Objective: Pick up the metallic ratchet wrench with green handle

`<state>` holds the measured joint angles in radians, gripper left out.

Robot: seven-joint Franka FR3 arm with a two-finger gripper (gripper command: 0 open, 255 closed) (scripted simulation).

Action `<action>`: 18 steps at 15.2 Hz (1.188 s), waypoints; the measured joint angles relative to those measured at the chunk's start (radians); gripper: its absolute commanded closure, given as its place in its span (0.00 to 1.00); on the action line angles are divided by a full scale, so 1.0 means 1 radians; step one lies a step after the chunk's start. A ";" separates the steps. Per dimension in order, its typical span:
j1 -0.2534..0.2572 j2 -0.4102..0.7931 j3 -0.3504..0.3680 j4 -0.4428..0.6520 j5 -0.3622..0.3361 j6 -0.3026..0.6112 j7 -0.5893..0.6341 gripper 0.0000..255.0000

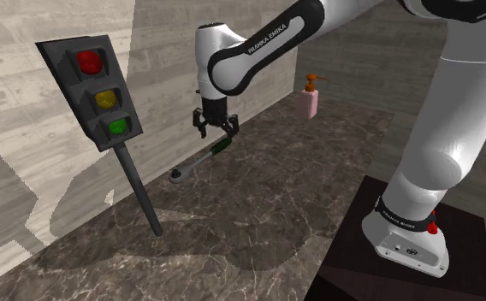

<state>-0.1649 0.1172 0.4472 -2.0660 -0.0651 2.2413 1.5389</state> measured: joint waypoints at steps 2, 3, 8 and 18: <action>0.013 0.094 -0.016 0.070 -0.050 0.006 0.098 0.00; 0.025 0.140 -0.026 0.105 -0.072 0.009 0.146 0.00; 0.076 0.342 -0.093 0.289 -0.137 -0.004 0.340 0.00; 0.107 0.465 -0.131 0.346 -0.172 0.052 0.412 1.00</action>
<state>-0.0580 0.5827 0.3160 -1.7198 -0.2371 2.2930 1.9509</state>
